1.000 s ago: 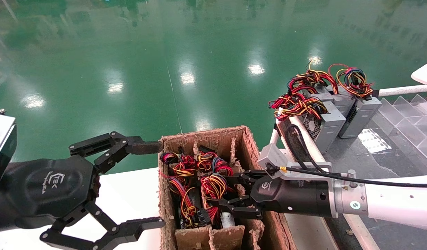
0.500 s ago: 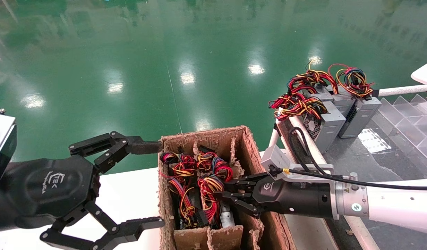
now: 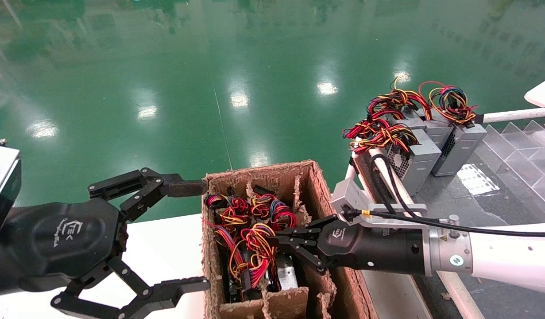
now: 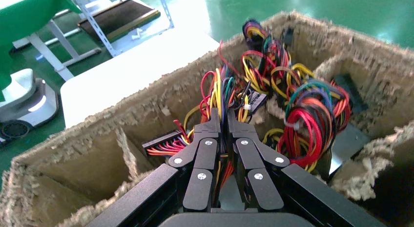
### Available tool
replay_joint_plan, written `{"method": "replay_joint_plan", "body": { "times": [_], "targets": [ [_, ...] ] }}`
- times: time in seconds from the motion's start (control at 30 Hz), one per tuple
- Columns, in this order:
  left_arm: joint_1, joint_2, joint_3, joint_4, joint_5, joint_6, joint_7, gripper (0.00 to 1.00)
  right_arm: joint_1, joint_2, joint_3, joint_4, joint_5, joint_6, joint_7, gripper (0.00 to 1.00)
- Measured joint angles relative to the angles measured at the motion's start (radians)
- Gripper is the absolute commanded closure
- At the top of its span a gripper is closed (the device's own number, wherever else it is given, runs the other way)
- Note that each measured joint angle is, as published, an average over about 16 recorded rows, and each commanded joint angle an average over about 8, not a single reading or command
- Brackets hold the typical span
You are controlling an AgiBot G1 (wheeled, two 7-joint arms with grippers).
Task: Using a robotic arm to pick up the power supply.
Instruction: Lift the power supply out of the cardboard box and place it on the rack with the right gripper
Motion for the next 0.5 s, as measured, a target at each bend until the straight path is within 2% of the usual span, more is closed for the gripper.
{"method": "replay_joint_plan", "body": {
  "times": [0.5],
  "targets": [
    [0.0, 0.0, 0.001, 0.0, 0.0, 0.0, 0.0, 0.0, 0.032, 0.073, 0.079, 0.055, 0.099, -0.01, 0.027, 1.0]
  ]
}}
